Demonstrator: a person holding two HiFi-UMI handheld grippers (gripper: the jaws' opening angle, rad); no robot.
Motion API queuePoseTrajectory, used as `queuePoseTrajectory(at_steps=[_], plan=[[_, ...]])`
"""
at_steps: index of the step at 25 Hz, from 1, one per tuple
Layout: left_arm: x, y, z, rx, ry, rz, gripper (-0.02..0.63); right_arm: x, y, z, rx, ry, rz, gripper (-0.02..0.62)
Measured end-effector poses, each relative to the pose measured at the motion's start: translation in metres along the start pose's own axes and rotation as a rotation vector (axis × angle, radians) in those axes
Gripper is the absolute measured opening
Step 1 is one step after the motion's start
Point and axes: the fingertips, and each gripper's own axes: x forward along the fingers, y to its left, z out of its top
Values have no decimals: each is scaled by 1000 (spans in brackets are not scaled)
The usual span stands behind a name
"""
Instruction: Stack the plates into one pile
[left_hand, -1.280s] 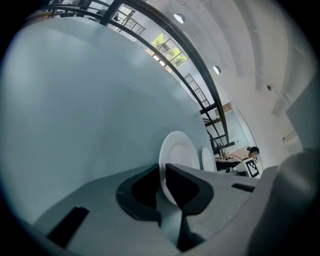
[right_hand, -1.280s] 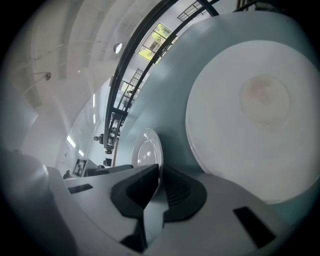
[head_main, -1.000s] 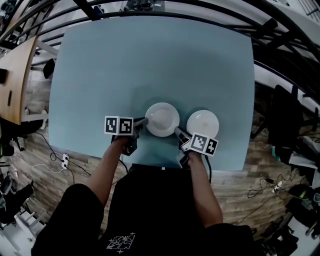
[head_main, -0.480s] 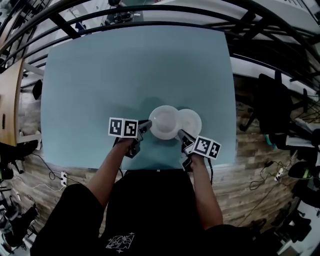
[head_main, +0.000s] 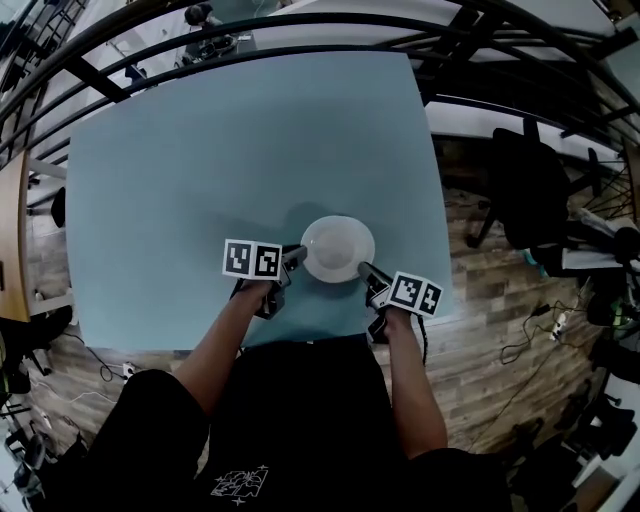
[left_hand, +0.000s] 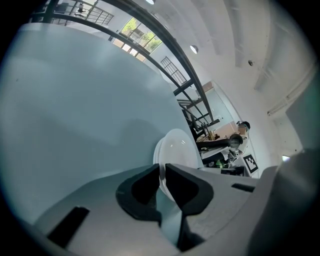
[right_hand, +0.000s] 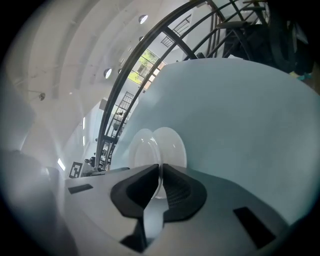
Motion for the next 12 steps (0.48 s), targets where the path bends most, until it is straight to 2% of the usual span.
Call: queuePoseTrajectory(at_steps=[6, 12], plan=[[27, -3, -8, -31, 18, 36, 44, -5, -24, 9, 12, 31, -25, 28], [32, -3, -10, -33, 18, 73, 46, -4, -29, 13, -18, 70, -21, 28]])
